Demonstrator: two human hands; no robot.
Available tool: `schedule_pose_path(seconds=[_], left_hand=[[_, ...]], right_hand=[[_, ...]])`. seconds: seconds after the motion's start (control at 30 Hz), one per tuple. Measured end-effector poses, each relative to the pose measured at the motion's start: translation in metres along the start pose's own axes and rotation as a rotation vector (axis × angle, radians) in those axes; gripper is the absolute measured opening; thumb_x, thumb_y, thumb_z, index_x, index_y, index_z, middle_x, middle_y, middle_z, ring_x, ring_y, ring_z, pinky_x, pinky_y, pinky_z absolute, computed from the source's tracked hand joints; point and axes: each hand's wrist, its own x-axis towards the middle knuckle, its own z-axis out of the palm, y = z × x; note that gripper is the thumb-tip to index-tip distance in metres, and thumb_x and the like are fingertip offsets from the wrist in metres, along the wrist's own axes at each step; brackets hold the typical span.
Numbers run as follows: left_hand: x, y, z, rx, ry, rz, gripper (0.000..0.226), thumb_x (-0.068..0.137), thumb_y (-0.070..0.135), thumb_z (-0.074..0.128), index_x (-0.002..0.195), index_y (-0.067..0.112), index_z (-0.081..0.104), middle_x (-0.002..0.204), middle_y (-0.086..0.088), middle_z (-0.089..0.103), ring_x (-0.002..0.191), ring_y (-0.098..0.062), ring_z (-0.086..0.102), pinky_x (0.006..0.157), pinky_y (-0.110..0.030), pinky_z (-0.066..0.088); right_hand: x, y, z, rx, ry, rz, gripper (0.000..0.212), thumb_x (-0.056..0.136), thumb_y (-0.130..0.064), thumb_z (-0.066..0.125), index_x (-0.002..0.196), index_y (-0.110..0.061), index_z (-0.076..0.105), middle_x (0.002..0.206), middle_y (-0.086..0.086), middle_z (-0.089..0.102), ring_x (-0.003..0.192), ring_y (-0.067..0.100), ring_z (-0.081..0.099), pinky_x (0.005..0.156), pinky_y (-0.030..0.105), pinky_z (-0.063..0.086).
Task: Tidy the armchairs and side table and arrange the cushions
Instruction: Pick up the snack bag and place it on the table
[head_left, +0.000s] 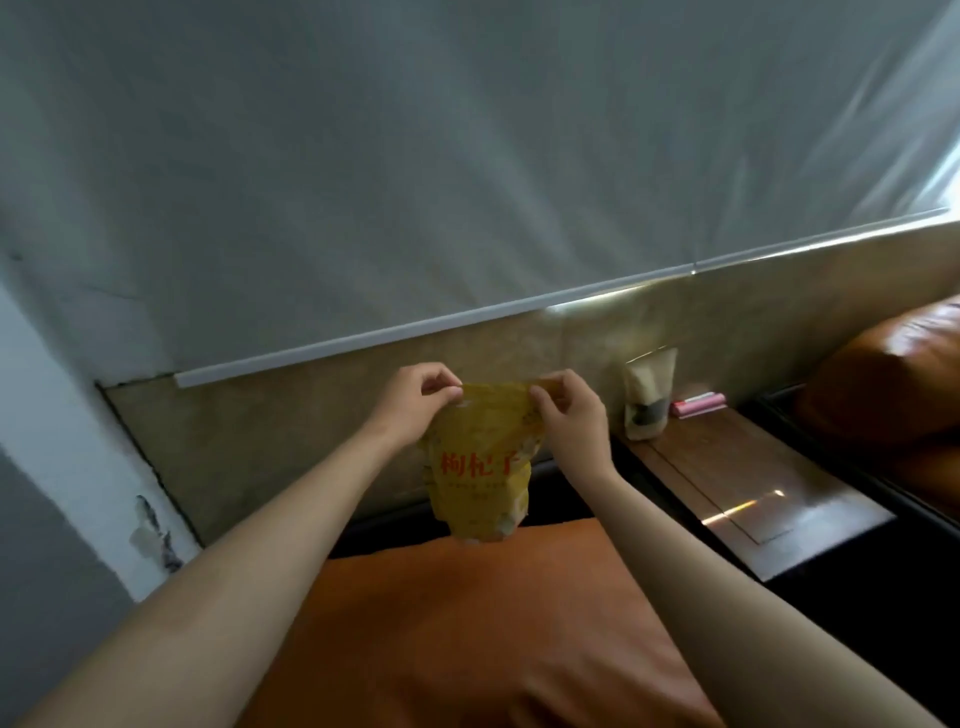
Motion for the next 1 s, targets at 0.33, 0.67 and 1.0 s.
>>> schedule_pose_path(seconds=[0.33,0.67,1.0], left_hand=[[-0.021,0.123,0.137,-0.311,-0.058,-0.024,0.015,0.087,0.006,0.066,0.077,0.016,0.066,0.075,0.004,0.067,0.065,0.002,0.059,0.061,-0.009,0.047],[-0.010,0.166,0.186,-0.490,-0.024,-0.069,0.027,0.075,0.017,0.079,0.099,0.016,0.068,0.096,0.002,0.069,0.089,-0.005,0.064,0.068,-0.011,0.049],[0.020,0.097,0.230,-0.634,-0.510,-0.350,0.086,0.044,0.041,0.094,0.120,0.023,0.058,0.117,0.002,0.068,0.111,-0.015,0.061,0.086,-0.032,0.051]], right_hand=[[-0.037,0.068,-0.184,0.238,-0.193,0.267,0.045,0.075,-0.013,0.081,0.114,-0.009,0.059,0.107,0.006,0.071,0.100,0.019,0.068,0.088,0.044,0.056],[-0.027,0.083,-0.247,0.433,-0.085,0.332,0.025,0.076,-0.004,0.077,0.099,-0.006,0.069,0.092,0.009,0.075,0.087,0.025,0.073,0.074,0.035,0.058],[0.028,0.116,-0.225,0.515,-0.024,0.420,0.027,0.076,-0.005,0.077,0.102,-0.002,0.068,0.098,0.013,0.074,0.093,0.027,0.071,0.081,0.040,0.058]])
